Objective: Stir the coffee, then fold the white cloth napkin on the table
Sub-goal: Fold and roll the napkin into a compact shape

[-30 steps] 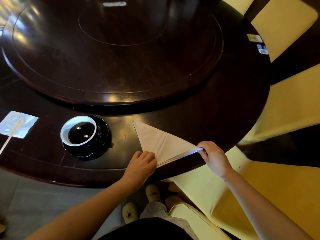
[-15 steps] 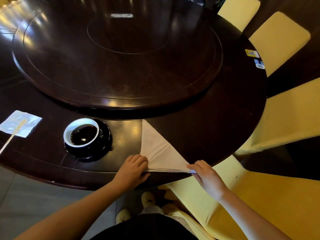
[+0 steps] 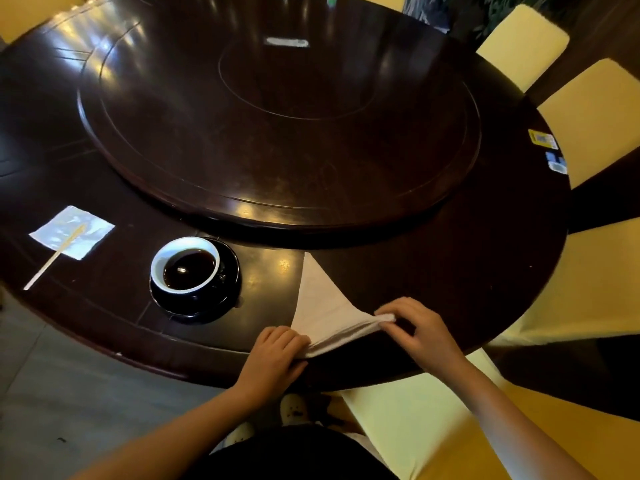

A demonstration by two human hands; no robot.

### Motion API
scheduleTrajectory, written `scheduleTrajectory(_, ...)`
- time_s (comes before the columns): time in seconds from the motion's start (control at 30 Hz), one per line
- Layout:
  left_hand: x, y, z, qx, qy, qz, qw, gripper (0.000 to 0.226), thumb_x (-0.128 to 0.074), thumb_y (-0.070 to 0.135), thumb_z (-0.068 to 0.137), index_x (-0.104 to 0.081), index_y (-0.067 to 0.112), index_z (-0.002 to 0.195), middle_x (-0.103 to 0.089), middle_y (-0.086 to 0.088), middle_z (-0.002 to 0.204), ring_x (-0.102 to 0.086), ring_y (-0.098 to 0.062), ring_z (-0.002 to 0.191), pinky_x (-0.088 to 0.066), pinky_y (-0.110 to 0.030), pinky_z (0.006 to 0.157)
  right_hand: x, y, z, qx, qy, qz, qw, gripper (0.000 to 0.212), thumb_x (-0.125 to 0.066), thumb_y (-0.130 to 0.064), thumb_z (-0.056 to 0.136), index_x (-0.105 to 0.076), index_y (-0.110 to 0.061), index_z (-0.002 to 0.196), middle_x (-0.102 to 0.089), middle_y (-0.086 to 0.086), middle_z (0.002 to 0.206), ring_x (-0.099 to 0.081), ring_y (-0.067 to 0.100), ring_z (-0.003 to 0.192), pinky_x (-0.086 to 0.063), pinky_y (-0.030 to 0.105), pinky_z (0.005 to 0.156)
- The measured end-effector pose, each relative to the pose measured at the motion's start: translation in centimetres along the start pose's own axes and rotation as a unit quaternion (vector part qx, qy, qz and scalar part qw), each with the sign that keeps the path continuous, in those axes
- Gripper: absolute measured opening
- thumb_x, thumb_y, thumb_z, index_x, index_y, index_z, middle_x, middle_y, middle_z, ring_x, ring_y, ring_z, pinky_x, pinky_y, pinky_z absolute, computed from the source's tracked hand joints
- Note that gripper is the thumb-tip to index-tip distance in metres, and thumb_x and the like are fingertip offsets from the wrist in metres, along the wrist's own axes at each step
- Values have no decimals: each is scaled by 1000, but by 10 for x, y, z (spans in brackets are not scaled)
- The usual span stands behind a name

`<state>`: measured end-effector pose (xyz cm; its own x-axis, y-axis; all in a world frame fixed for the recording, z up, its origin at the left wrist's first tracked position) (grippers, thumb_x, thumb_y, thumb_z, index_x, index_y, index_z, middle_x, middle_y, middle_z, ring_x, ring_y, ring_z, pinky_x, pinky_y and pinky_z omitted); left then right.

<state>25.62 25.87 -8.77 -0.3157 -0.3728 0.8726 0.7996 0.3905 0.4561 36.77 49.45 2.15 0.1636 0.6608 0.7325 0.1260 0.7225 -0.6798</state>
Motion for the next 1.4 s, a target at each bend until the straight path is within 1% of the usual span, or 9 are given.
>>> scheduleTrajectory(0.27,3,12,7,218,79,-89,969,35,-47,49,74,-64,26,94,-54,17,80,-46,-4,77,-26,-12,71,-34,-13,120,-79,-17,89,993,21,-58,-18,90,-63,-17,110,-63,-6,100,-58,4,94,-43,11,78)
scheduleTrajectory(0.4,4,15,7,339,102,-145,924,51,-35,61,71,-69,28,91,-48,25,75,-45,-4,81,-27,-22,74,-69,-4,156,-123,-37,102,986,22,-58,-19,90,-62,-15,111,-66,6,97,-59,14,89,-49,29,82)
scheduleTrajectory(0.5,5,18,4,394,111,-152,900,32,-53,51,80,-71,27,89,-51,25,75,-46,-7,84,-28,-28,76,-93,5,162,-129,-37,86,987,19,-55,-20,91,-62,-15,109,-65,5,97,-59,15,89,-50,35,84)
scheduleTrajectory(0.73,4,31,3,446,128,-176,868,3,-61,33,85,-60,35,87,-54,20,76,-43,-2,84,-31,-21,81,-119,9,162,-56,6,59,997,19,-49,-20,95,-61,-13,107,-62,2,103,-54,12,99,-44,28,84)
scheduleTrajectory(0.87,2,33,3,461,121,-138,868,6,-61,33,85,-59,34,79,-51,20,70,-45,-6,81,-38,-33,84,-130,16,165,-18,13,4,1000,17,-48,-21,95,-61,-13,102,-62,4,97,-52,16,93,-41,29,80)
scheduleTrajectory(1.03,0,30,7,467,103,-98,873,13,-58,37,87,-64,32,98,-54,19,70,-48,-8,77,-41,-34,85,-141,21,163,-15,28,-67,997,21,-44,-24,96,-60,-14,105,-58,4,95,-50,18,89,-41,30,80)
scheduleTrajectory(1.17,-2,29,6,481,107,-98,865,9,-59,37,87,-65,33,82,-57,21,73,-51,-8,76,-41,-32,85,-130,17,164,-43,24,-12,999,28,-39,-25,98,-58,-10,112,-57,6,101,-51,18,95,-45,34,83)
scheduleTrajectory(1.27,-1,31,8,484,127,-96,861,9,-61,34,86,-65,31,78,-56,20,72,-48,-6,78,-33,-27,81,-115,7,145,81,47,-52,994,35,-35,-24,96,-60,-6,112,-63,11,101,-56,24,94,-47,37,82)
scheduleTrajectory(1.4,-2,30,6,484,113,-83,864,12,-60,36,86,-64,31,76,-57,17,73,-45,-7,79,-33,-29,78,-139,9,107,308,-173,-193,915,50,-33,-38,95,-44,-11,136,-47,8,143,-36,23,136,-15,37,112)
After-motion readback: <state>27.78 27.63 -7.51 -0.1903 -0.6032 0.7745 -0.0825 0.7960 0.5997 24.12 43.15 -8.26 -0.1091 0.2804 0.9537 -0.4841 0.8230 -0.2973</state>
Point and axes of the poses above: each hand's wrist, its own z-axis towards the middle knuckle, its own x-axis out of the back of the hand, y = z × x, the point moved 1 cm from there along z, towards the middle knuckle
